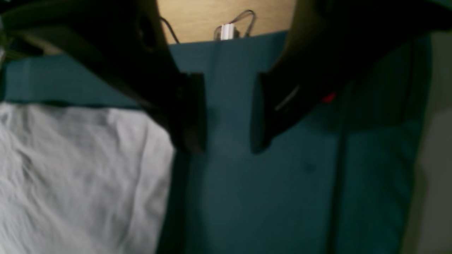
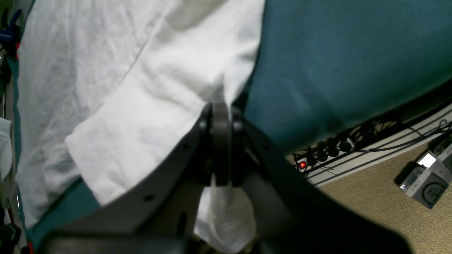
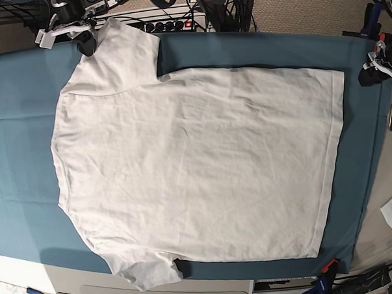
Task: Fold the T-shirt properly
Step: 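Grasp the shirt's hem corner with the left gripper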
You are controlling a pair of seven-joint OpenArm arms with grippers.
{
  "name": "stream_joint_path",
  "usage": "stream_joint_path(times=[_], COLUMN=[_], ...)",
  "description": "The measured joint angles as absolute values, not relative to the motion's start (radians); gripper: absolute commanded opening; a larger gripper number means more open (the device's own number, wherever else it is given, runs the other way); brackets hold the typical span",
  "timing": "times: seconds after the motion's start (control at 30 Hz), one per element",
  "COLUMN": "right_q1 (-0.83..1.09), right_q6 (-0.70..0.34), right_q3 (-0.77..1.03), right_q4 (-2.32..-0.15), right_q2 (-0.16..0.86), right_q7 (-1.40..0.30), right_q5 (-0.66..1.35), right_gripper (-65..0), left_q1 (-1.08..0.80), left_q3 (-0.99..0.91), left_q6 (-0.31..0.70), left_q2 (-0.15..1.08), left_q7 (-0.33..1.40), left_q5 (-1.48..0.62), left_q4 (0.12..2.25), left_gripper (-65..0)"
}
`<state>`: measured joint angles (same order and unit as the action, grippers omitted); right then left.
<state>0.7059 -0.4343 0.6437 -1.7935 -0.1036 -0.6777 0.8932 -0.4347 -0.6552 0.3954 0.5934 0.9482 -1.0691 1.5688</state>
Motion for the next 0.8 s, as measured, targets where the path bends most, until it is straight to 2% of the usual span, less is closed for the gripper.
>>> stream_joint_path(times=[0.23,0.5,0.8], right_q1=[0.706,0.704,0.703], right_q6=[-0.437,-0.437,-0.437], right_q3=[0.644,0.644,0.644], right_q4=[-1.794,-1.794,-1.794], right_q2=[-0.103,-0.104,-0.104], right_q7=[-0.677,-0.677,-0.677], right_q5=[0.888,0.888,0.888], right_gripper=[-65.0,-65.0,-65.0], left_q1=[-0.435,-0.408,-0.371], left_q3=[-0.654,-0.469,-0.446], left_q6=[0.397,0.397,0.397], left_q2=[0.593,0.587,0.551], left_q7=[0.946,0.933,0.931], left_q5=[-1.059,-1.014,-1.014], left_q4=[1.618,1.584,1.585], left_gripper=[-43.1,-43.0,-43.5])
